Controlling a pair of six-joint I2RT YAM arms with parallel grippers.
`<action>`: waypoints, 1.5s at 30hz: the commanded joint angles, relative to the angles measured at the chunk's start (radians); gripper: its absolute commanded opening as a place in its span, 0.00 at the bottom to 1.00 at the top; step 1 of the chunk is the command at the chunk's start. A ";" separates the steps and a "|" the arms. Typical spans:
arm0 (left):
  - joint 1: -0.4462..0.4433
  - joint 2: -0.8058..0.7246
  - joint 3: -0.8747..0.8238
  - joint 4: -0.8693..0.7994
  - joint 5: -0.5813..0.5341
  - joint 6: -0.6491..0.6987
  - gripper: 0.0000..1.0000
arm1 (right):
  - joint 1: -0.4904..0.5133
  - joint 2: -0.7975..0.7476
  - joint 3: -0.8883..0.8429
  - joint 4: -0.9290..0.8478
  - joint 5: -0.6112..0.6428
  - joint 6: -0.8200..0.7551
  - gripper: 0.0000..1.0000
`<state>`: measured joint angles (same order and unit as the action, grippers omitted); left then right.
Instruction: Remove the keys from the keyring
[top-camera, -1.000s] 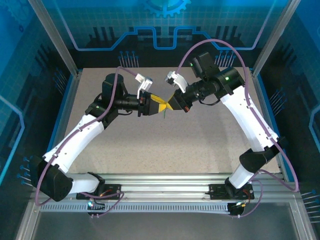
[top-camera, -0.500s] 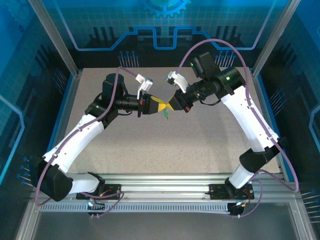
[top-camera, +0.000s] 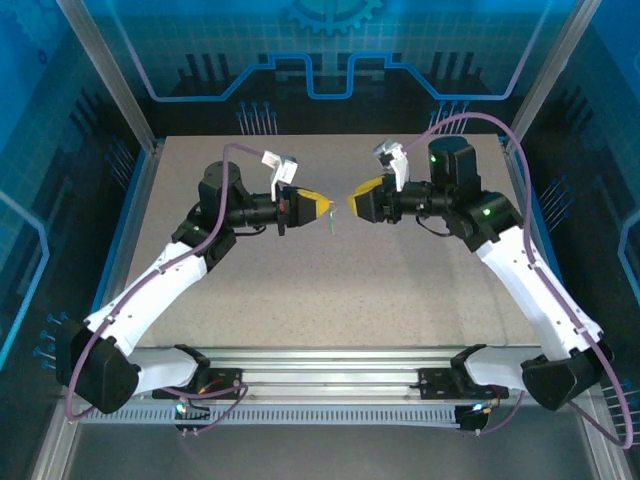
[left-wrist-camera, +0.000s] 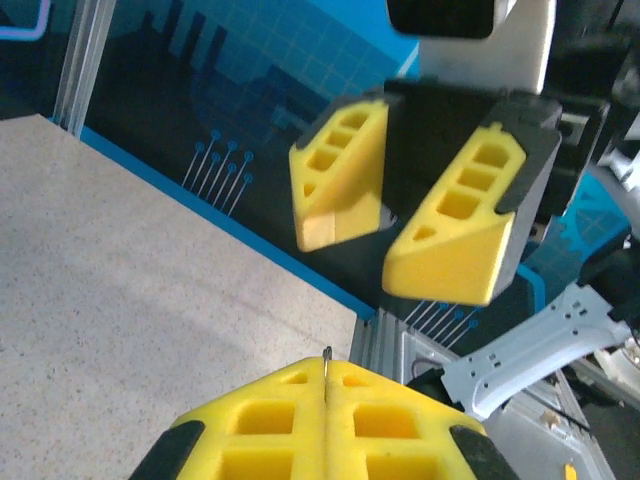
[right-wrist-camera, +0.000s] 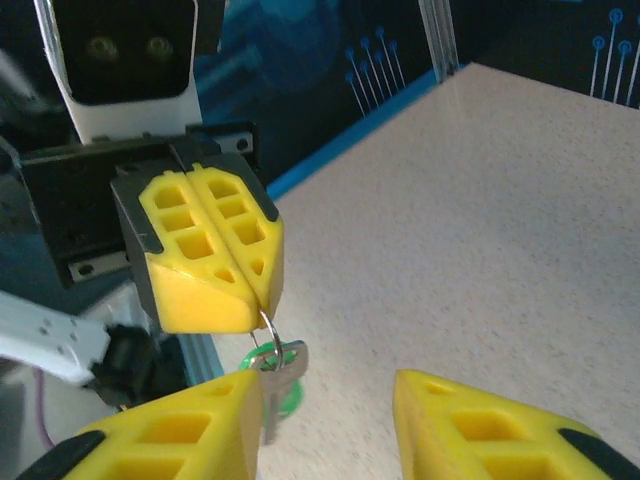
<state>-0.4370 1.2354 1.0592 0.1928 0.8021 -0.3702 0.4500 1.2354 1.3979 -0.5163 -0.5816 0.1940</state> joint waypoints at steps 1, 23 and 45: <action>-0.006 -0.034 -0.028 0.141 -0.033 -0.070 0.00 | -0.004 -0.026 -0.080 0.307 -0.074 0.141 0.43; -0.039 -0.103 -0.232 0.512 -0.229 0.086 0.00 | 0.022 -0.058 -0.250 0.501 -0.014 0.098 0.41; -0.026 0.018 -0.220 0.843 0.057 0.184 0.00 | 0.023 -0.072 -0.600 1.225 -0.101 0.046 0.57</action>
<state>-0.4694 1.2140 0.7963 0.9588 0.7513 -0.1879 0.4644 1.1522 0.8150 0.5323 -0.6483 0.2329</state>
